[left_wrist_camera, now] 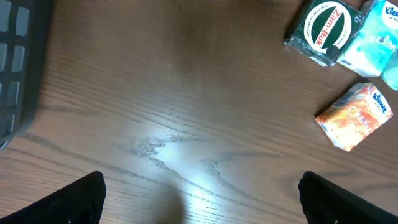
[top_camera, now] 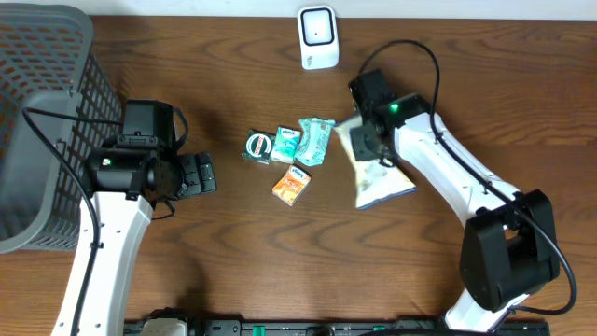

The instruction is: Scan the item barcode

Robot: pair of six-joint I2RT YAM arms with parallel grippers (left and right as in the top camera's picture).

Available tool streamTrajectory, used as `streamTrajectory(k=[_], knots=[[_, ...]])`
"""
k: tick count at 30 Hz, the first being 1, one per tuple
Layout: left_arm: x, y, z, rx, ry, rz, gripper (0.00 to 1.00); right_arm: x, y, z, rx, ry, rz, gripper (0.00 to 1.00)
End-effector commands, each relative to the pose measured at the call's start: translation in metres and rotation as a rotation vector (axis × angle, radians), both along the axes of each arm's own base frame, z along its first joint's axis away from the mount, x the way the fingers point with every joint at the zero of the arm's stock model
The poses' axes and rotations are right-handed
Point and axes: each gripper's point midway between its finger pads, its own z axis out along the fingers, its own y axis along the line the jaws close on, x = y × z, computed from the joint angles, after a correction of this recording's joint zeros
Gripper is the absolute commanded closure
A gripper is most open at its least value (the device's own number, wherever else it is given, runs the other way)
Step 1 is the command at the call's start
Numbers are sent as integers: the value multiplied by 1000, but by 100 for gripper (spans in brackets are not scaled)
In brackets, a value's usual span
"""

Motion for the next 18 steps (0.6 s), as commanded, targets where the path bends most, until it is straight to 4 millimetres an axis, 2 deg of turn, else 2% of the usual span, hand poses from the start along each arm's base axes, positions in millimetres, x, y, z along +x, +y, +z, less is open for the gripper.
streamTrajectory(k=[1,3,8,12,15,16,18], knots=[[-1,0,-3,2,10,11,2,4,34,19,140,-10,52,64],[-1,0,-3,2,10,11,2,4,39,23,151,-15,62,61],[-1,0,-3,2,10,11,2,5,33,22,142,-10,49,30],[-1,0,-3,2,10,11,2,6,27,23,137,-6,34,23],[-1,0,-3,2,10,11,2,9,9,21,60,-19,1,12],[-1,0,-3,2,10,11,2,11,-2,21,25,-24,-29,4],[-1,0,-3,2,10,11,2,14,-16,21,25,-19,-77,1]])
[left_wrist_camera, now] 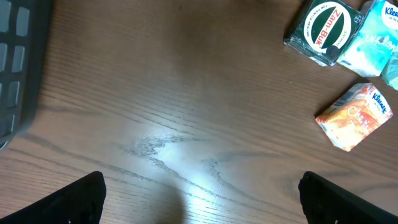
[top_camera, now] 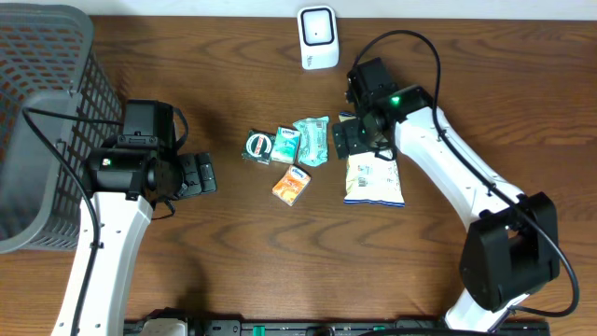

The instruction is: Scan the item barcode

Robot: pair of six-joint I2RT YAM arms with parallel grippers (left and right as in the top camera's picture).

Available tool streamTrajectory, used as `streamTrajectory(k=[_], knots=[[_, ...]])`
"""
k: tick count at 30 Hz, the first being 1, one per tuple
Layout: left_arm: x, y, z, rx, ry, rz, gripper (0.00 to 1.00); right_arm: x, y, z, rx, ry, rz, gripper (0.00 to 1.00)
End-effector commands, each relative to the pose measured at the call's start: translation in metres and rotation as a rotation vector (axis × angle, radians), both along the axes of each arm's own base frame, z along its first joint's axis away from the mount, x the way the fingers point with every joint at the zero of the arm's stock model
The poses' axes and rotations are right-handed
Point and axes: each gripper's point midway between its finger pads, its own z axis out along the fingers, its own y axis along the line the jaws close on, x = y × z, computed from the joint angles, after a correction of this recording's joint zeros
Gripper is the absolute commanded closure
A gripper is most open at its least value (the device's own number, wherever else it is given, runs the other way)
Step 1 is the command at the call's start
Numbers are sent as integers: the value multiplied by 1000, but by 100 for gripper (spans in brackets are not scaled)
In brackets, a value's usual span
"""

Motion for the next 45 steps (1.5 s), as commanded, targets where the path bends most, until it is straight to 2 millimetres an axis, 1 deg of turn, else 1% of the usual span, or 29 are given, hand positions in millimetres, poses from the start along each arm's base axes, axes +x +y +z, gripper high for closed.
streamTrajectory(k=[1,3,6,9,13,14,16,18,19,20,21,23,24,27,29,30,32,35,38,41,43,45], knots=[[-1,0,-3,2,10,11,2,14,-29,7,-20,-23,-92,1],[-1,0,-3,2,10,11,3,16,-36,6,59,11,-104,1],[-1,0,-3,2,10,11,2,13,-38,1,188,61,-16,1],[-1,0,-3,2,10,11,2,3,-43,-15,275,123,47,1],[-1,0,-3,2,10,11,3,-4,-52,-48,330,188,15,2],[-1,0,-3,2,10,11,2,-6,-53,-55,353,205,7,6],[-1,0,-3,2,10,11,2,-9,-48,-64,428,241,-2,23],[-1,0,-3,2,10,11,2,-10,-42,-67,494,265,-5,37],[-1,0,-3,2,10,11,2,-10,-40,-67,515,268,-4,47],[-1,0,-3,2,10,11,2,-10,-38,-66,525,269,-2,62],[-1,0,-3,2,10,11,2,-9,-38,-65,528,266,-1,75],[-1,0,-3,2,10,11,2,-8,-36,-61,539,258,5,96],[-1,0,-3,2,10,11,2,-7,-35,-59,543,254,8,99],[-1,0,-3,2,10,11,2,-4,-34,-50,548,233,5,99],[-1,0,-3,2,10,11,3,2,-36,-39,537,197,10,99],[-1,0,-3,2,10,11,3,5,-39,-33,514,178,-7,99],[-1,0,-3,2,10,11,2,14,-52,-21,429,128,-77,99],[-1,0,-3,2,10,11,2,26,-70,6,263,5,-133,99],[-1,0,-3,2,10,11,3,31,-91,32,23,-132,-177,99],[-1,0,-3,2,10,11,2,31,-110,53,-275,-253,-229,98],[-1,0,-3,2,10,11,2,30,-113,63,-441,-311,-232,99],[-1,0,-3,2,10,11,2,28,-110,68,-586,-355,-212,99]])
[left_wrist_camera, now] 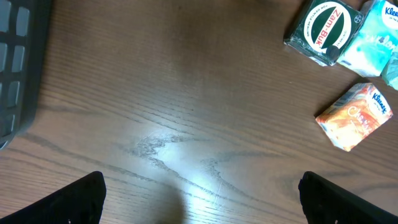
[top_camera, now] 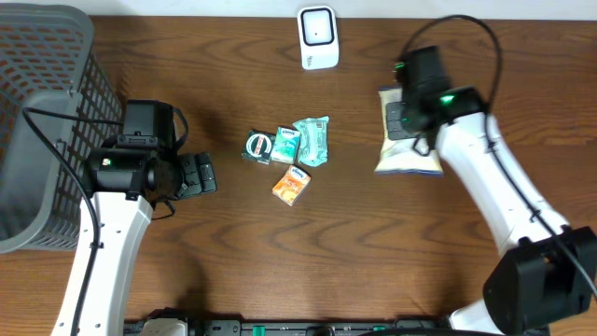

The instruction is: Scan the item barcode

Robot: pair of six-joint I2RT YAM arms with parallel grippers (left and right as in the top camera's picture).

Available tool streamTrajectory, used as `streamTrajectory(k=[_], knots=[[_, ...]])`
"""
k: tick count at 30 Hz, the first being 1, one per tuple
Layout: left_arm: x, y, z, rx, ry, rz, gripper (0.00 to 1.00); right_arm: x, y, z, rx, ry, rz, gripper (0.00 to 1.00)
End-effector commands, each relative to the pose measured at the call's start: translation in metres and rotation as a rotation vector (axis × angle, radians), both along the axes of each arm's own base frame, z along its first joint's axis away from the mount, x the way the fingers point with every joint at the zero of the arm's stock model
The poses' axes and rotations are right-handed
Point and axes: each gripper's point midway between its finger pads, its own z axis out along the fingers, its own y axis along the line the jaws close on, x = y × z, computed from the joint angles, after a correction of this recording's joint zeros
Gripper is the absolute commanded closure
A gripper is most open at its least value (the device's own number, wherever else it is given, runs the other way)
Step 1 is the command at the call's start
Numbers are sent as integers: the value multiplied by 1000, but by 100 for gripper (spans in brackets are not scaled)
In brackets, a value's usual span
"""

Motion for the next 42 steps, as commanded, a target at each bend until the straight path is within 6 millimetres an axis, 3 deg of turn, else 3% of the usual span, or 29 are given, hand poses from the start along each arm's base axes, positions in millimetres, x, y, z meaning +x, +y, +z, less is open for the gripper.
streamTrajectory(k=[1,4,6,10,13,14,15,16,17,22,27,31,35,42], knots=[[-1,0,-3,2,9,11,2,3,-30,19,-410,-117,-113,99],[-1,0,-3,2,9,11,2,2,-17,6,-519,-100,-72,99],[-1,0,-3,2,9,11,2,0,-5,-15,-529,-52,-26,99],[-1,0,-3,2,9,11,2,-10,25,-59,-410,65,48,99],[-1,0,-3,2,9,11,2,-12,32,-62,-302,63,-14,91],[-1,0,-3,2,9,11,2,-10,33,-59,-269,61,-23,87],[-1,0,-3,2,9,11,2,-7,33,-55,-240,59,-29,75],[-1,0,-3,2,9,11,2,-4,33,-49,-201,58,-36,55],[-1,0,-3,2,9,11,2,-1,33,-43,-165,59,-45,42],[-1,0,-3,2,9,11,2,19,10,-16,93,80,-112,10],[-1,0,-3,2,9,11,2,30,-32,-21,367,149,-123,6],[-1,0,-3,2,9,11,2,28,-68,-41,526,206,-139,2],[-1,0,-3,2,9,11,2,22,-90,-64,671,249,-145,1],[-1,0,-3,2,9,11,2,18,-91,-106,874,343,-196,6]])
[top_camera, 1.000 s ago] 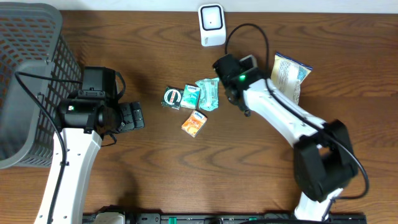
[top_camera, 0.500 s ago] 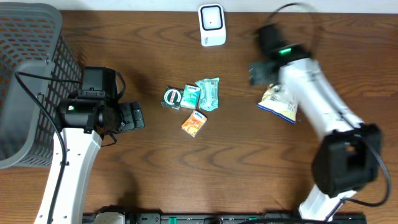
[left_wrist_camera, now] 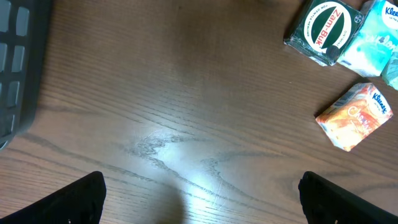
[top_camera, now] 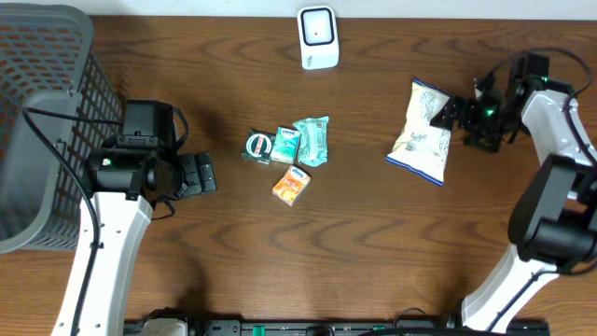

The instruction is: Scan the item barcode

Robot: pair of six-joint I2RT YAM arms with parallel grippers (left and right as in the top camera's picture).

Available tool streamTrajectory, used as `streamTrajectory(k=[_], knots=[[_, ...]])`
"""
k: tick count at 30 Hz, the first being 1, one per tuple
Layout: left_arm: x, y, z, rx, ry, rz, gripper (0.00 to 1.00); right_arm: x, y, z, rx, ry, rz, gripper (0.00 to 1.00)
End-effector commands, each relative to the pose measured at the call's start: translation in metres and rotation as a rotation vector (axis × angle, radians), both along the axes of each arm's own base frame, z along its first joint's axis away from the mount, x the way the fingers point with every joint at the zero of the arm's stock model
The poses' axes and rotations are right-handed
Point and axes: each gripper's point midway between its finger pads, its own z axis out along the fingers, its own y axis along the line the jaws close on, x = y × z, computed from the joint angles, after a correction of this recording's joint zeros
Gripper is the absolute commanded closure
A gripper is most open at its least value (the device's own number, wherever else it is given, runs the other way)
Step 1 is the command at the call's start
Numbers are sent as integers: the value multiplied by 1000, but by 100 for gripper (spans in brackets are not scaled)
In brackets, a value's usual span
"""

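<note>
A white snack bag hangs or rests at the right side of the table, tilted, and my right gripper is shut on its upper right edge. The white barcode scanner stands at the table's back edge, well left of the bag. My left gripper is open over bare wood at the left. In the left wrist view its gripper holds nothing, with both dark fingertips wide apart at the bottom corners.
A cluster of small items lies mid-table: a green Zam-Buk box, a teal tissue pack, a teal pouch and an orange Kleenex pack. A grey mesh basket fills the far left.
My right gripper has moved further right with the snack bag, and the arm now reaches in from the right edge. The bag is turned more upright. The left arm has not moved.
My right gripper first held the snack bag just right of the item cluster. Then the bag lay flatter below the scanner's right. Later it was carried to the right of the scanner, and now sits further right still. The left arm stayed put throughout.
</note>
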Motion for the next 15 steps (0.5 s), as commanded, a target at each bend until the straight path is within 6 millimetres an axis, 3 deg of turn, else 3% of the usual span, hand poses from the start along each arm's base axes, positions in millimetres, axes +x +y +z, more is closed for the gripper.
streamTrajectory(k=[1,5,6,10,11,12,15], knots=[[-1,0,-3,2,10,11,2,-3,23,-16,151,20,40,6],[-1,0,-3,2,10,11,3,-7,31,-44,168,83,53,13],[-1,0,-3,2,10,11,2,-8,34,-48,170,90,58,22],[-1,0,-3,2,10,11,2,-4,45,-50,171,76,86,75],[-1,0,-3,2,10,11,2,-2,48,-47,178,67,93,93],[-1,0,-3,2,10,11,2,0,51,-45,187,59,98,99],[-1,0,-3,2,10,11,2,7,57,-33,194,33,112,99]])
